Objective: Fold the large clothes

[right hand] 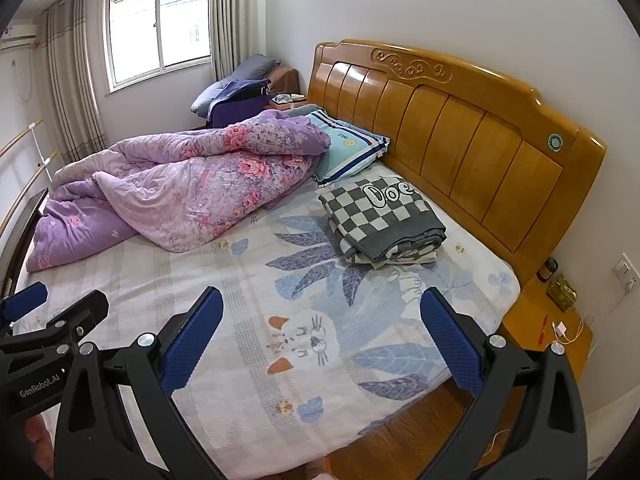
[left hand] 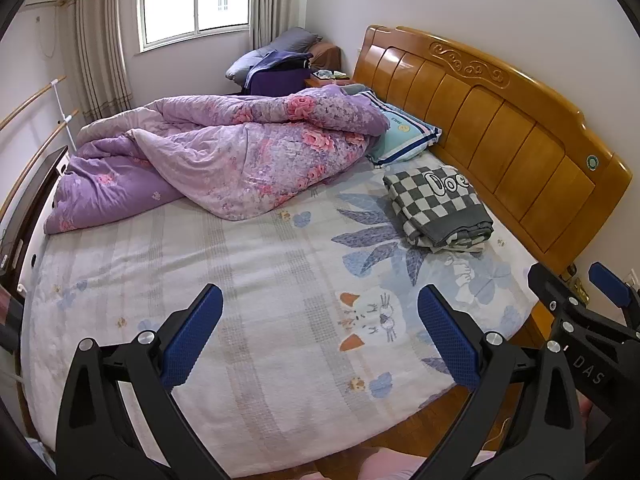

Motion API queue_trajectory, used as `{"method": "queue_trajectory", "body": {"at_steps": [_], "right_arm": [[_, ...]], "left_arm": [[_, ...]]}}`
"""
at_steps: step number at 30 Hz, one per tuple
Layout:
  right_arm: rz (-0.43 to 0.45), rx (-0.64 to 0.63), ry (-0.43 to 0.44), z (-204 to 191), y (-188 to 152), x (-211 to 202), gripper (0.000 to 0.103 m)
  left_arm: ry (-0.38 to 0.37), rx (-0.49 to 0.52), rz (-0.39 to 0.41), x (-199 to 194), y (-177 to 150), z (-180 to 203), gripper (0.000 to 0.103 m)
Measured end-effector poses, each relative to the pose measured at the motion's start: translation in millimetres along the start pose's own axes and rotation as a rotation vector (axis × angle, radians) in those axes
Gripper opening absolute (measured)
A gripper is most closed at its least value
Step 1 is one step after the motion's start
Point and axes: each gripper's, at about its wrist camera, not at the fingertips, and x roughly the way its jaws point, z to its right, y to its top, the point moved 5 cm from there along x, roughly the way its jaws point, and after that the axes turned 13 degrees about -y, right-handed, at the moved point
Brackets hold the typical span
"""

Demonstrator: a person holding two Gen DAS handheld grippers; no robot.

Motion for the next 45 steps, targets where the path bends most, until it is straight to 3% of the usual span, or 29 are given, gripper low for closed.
{"method": "queue_trajectory", "body": {"at_steps": [45], "right_arm": [[-0.002,-0.008,0.004,5.8,2.6,11.6,0.095]], "left_arm": [[0.005,-0.009,-0.014,13.6,2.9,7.5,0.098]]}}
